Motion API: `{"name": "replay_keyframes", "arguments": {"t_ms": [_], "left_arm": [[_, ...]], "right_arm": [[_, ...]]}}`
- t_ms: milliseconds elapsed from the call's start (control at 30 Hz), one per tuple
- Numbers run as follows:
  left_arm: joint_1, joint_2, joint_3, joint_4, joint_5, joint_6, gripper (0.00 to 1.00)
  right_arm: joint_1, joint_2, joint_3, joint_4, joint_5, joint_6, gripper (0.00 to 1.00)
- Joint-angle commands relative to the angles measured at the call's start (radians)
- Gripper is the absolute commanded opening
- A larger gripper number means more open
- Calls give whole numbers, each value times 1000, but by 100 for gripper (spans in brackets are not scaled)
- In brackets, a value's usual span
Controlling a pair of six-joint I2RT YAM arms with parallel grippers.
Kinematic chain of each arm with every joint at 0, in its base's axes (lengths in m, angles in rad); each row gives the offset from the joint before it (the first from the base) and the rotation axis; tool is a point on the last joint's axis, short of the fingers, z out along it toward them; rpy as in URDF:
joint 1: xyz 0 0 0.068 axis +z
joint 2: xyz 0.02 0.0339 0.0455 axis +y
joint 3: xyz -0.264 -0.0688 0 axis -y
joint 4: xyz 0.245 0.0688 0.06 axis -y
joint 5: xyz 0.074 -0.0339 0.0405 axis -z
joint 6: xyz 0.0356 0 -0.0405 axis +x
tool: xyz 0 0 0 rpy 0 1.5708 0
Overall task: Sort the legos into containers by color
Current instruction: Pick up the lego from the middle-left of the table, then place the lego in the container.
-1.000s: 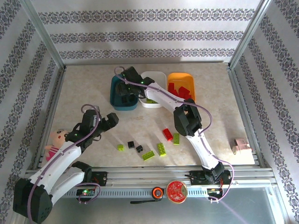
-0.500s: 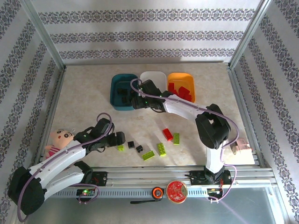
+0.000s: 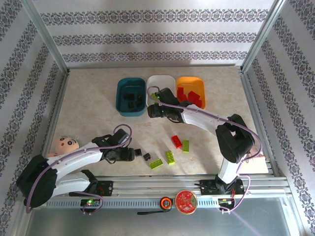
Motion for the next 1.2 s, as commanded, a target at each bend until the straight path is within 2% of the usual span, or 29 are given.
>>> {"name": "replay_keyframes", "arguments": {"t_ms": [0,133,333,500,633,900,1167], "left_arm": [[-14,45,24,59,9,41,64],[-14,84,37,72,6,46,53],[-13,61,76,71,-19,47,35],[-10,52,161,61,-47,63,32],[22,86,278,127,-67,105,32],[95,442,666,310,-23,157,31],[153,838,1075,287,19,136,32]], "right_arm": [[-7,-44,-31,18,30,15,75],[-9,-70,-64,22,43,16,75],[-19,-103,-107,24,61,22,75],[-36,-168,-162,26,82,30,75],[-62,-244,-229,29,104,42,75],[-83,-359,-340,9,132,71,76],[-82,-451,-457,-49,114,107,76]]}}
